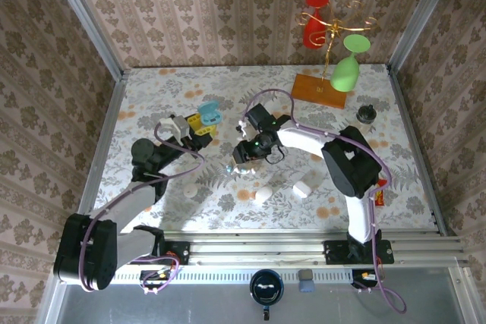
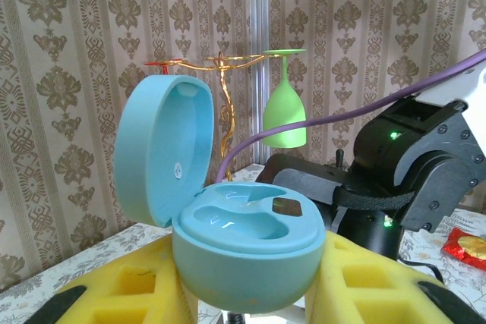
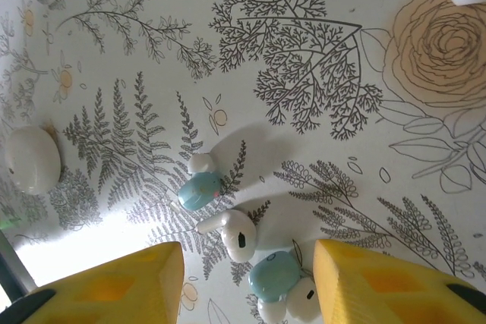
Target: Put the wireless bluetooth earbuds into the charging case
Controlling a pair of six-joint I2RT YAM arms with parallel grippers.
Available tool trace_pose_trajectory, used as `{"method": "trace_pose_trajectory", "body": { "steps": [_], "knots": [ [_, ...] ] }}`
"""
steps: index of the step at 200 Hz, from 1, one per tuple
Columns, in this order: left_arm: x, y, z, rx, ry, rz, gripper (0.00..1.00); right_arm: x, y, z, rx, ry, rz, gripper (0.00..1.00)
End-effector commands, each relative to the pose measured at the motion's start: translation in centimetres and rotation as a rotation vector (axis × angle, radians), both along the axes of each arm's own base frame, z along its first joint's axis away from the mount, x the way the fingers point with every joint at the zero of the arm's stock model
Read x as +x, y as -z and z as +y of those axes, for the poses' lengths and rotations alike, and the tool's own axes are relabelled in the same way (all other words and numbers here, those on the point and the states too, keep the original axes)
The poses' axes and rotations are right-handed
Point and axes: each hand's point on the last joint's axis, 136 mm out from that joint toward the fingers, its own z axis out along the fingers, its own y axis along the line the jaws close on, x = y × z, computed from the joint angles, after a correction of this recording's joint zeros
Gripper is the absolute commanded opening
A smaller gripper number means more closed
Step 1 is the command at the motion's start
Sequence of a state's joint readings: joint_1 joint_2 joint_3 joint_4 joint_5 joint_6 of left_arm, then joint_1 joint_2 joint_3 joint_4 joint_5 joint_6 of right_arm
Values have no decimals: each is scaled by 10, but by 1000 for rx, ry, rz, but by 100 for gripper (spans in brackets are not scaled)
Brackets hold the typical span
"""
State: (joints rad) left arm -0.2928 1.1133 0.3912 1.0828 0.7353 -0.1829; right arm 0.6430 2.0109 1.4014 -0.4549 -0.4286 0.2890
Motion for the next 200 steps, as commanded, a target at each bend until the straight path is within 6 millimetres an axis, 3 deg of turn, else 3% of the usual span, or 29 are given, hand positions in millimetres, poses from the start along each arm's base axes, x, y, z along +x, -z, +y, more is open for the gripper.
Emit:
{"method": "trace_pose_trajectory", "body": {
  "steps": [1,87,135,158,200],
  "knots": [
    [-2,-6,4,12,-18,-38,24,-19,12,-5,-97,-69,31,50],
    [-4,-5,5,15,-27,-41,24,-25,29,-16,-238,-105,8,34],
    [-5,-5,6,15,-29,-44,24,-22,26,-22,-270,-113,-11,24],
    [-5,-4,6,16,-29,-42,24,-21,21,-25,-280,-111,-30,24],
    [-6,-4,6,16,-31,-46,24,-10,6,-49,-287,-58,-70,22]
  ]
}}
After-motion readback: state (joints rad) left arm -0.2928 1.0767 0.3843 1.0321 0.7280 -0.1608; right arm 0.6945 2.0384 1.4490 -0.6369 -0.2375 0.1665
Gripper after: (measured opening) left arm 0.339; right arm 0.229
